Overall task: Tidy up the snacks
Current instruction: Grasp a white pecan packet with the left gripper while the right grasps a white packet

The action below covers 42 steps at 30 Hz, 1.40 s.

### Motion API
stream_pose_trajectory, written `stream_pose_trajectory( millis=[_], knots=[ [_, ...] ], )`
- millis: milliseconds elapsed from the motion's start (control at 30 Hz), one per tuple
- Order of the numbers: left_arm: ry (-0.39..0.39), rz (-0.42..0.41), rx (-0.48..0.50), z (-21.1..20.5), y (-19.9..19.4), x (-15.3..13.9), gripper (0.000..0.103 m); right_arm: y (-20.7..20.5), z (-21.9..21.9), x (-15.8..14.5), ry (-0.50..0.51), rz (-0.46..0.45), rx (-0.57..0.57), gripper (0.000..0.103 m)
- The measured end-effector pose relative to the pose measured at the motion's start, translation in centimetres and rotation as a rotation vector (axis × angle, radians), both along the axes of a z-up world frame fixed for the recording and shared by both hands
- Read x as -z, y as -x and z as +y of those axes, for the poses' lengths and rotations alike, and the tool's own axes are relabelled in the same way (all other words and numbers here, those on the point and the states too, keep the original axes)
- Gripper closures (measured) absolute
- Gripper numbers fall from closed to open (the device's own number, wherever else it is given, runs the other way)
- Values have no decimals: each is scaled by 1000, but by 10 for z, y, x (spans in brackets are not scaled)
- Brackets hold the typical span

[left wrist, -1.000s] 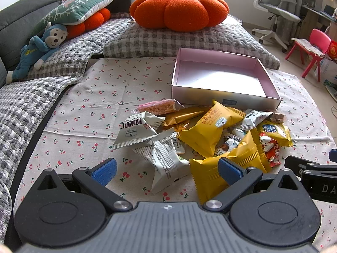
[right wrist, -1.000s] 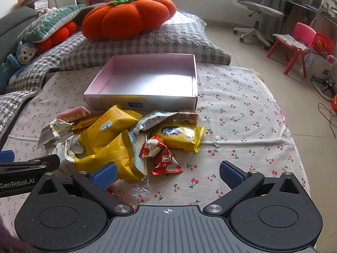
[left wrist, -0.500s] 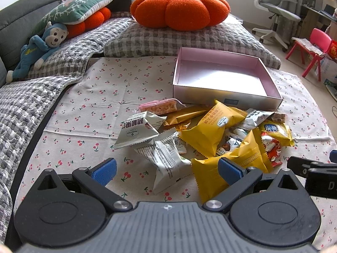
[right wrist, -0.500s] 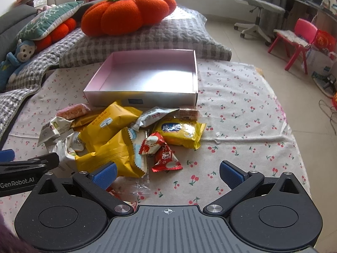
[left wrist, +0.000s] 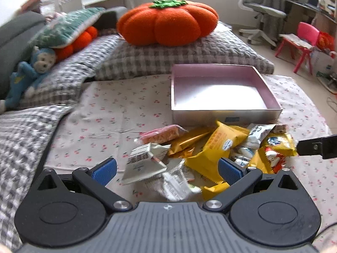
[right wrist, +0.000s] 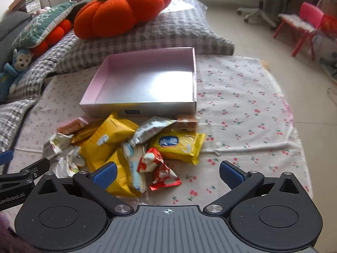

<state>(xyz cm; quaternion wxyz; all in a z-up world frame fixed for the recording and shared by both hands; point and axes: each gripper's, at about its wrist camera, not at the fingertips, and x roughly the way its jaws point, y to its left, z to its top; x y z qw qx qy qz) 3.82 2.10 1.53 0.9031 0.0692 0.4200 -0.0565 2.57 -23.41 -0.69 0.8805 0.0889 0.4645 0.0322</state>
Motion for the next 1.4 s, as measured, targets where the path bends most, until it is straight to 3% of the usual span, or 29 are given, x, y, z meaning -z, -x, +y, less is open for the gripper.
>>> stream_pose_trajectory(
  millis=[100, 233, 367, 533, 967, 1200, 1400],
  knots=[
    [62, 40, 34, 5, -17, 3, 0, -13, -3, 3, -29, 15, -15, 1],
    [81, 54, 28, 12, -30, 19, 1, -26, -15, 13, -82, 9, 5, 2],
    [122, 75, 5, 26, -41, 35, 7, -33, -37, 36, -198, 16, 44, 2],
    [218, 63, 2, 45, -56, 41, 7, -44, -51, 47, -303, 27, 54, 9],
    [412, 180, 2, 83, -79, 57, 18, -57, -34, 61, -443, 57, -31, 55],
    [411, 238, -28, 93, -81, 67, 25, -67, -34, 71, -503, 76, 31, 64],
    [456, 301, -47, 102, -84, 77, 28, -74, -32, 79, -522, 85, 86, 71]
  ],
)
